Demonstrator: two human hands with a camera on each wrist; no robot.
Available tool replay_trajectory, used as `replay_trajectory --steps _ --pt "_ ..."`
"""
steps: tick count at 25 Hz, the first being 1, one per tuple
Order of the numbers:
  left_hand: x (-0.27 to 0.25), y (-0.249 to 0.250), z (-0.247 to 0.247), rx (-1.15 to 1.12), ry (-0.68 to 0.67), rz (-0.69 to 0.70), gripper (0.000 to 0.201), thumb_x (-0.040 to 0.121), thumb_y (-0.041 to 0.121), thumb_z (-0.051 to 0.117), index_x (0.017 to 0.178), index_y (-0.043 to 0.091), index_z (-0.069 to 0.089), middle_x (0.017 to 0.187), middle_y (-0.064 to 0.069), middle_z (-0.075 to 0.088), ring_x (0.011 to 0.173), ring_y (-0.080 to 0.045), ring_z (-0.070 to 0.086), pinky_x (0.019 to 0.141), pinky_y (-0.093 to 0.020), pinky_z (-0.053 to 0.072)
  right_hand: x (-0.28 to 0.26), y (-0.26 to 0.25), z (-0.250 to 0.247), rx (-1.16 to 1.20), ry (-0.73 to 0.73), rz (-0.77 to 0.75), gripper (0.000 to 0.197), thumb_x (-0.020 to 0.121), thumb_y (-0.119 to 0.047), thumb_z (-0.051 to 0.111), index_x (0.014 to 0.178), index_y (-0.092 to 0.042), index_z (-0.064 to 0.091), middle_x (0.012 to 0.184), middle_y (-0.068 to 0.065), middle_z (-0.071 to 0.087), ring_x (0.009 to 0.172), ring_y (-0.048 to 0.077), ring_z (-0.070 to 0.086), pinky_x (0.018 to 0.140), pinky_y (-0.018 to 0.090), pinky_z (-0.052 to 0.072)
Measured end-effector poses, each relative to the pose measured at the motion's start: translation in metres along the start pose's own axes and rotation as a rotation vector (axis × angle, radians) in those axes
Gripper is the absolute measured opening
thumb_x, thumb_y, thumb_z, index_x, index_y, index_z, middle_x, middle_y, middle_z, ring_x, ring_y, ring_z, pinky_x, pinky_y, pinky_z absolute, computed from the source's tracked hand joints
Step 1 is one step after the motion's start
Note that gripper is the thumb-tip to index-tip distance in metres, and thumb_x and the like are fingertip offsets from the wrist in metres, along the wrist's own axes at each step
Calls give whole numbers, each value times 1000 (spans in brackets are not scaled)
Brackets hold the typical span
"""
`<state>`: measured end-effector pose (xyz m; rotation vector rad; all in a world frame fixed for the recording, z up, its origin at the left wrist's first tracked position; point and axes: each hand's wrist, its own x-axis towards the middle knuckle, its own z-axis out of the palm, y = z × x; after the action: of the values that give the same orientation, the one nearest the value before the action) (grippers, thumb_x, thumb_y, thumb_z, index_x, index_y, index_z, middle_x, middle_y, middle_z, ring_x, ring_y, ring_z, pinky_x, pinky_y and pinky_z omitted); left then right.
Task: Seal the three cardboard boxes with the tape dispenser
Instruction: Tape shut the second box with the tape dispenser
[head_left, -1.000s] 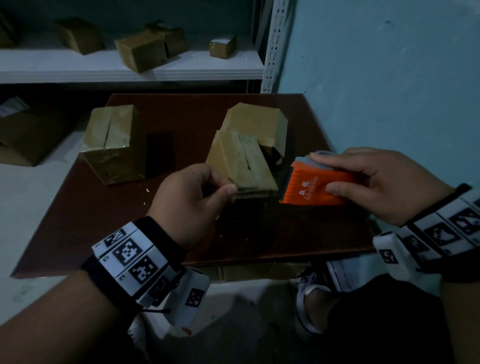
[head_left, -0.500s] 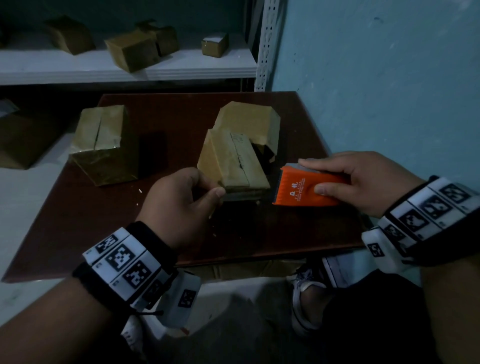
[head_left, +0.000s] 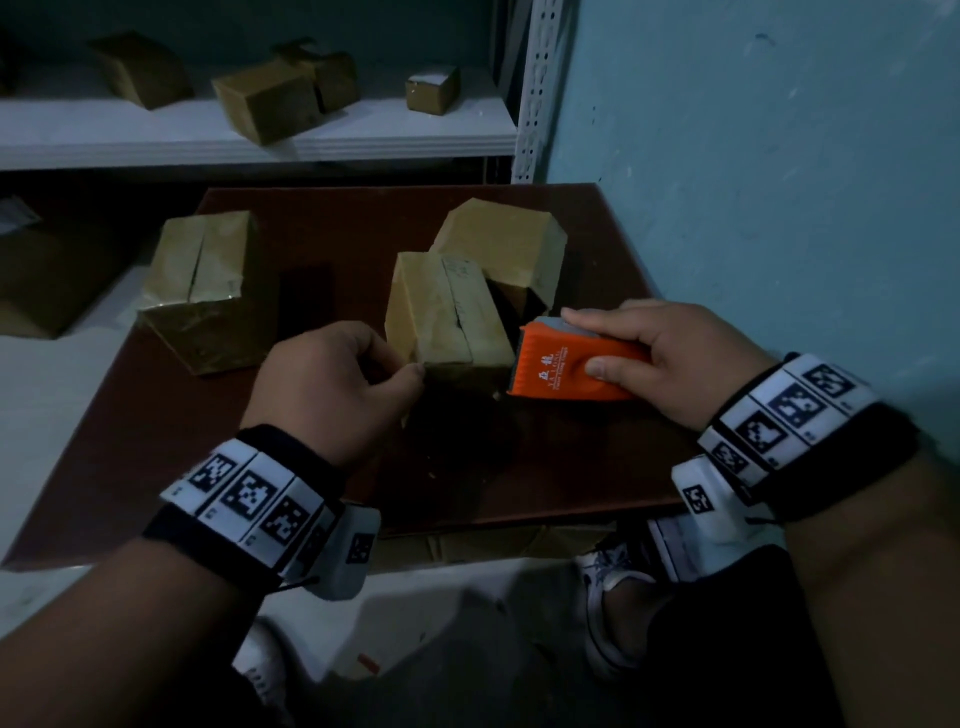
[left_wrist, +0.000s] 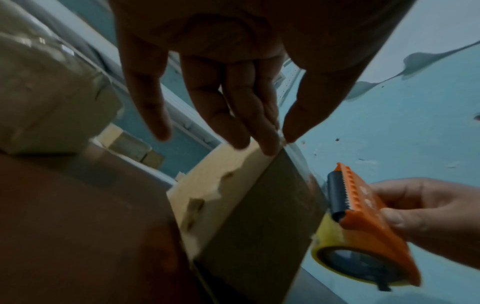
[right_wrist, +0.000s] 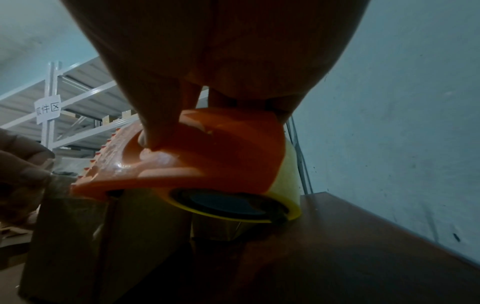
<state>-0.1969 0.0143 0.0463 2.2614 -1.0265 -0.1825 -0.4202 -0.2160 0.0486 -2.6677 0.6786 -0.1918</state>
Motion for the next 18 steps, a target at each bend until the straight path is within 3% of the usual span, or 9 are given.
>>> replay_trajectory --steps 5,7,9,11,14,16,18 --pt "6 -11 -12 11 -9 -63 43 75 59 84 95 28 61 82 8 66 76 -11 64 59 -31 48 8 -2 3 -41 13 35 56 101 -41 63 154 -45 45 101 -26 48 103 4 51 88 26 36" --pt "12 -11 -16 -1 77 91 54 69 63 84 101 27 58 98 4 64 90 -17 63 69 -38 53 9 -3 2 -41 15 42 56 100 -42 62 154 -45 45 103 -22 51 102 5 52 87 26 36" --pt "25 -6 -16 88 109 311 69 69 74 77 115 25 60 118 -1 62 110 -25 60 88 -53 54 9 -3 2 -31 31 42 56 100 -42 62 154 -44 47 108 -15 56 103 6 53 88 25 36" --pt "41 -1 -11 171 42 436 88 68 86 65 130 23 61 139 -3 60 133 -28 54 105 -62 46 9 -2 3 -23 40 46 56 100 -40 64 154 -43 48 110 -13 57 104 6 53 88 25 36" --pt "58 12 -1 205 -148 449 113 62 97 53 148 23 53 161 0 45 155 -21 32 122 -61 32 10 0 3 -15 38 50 56 100 -39 64 154 -42 48 107 -18 54 103 4 52 83 19 36" --pt "61 17 9 233 -239 466 115 59 94 49 149 21 55 165 2 40 158 -19 23 128 -57 22 11 2 4 -12 30 45 56 100 -39 64 153 -43 48 103 -26 51 101 2 50 83 10 32" --pt "64 18 18 245 -275 475 104 64 92 52 138 20 66 162 3 45 157 -17 26 129 -54 19 13 4 4 -1 22 38 56 99 -41 64 153 -43 48 102 -31 49 99 0 50 84 8 31"
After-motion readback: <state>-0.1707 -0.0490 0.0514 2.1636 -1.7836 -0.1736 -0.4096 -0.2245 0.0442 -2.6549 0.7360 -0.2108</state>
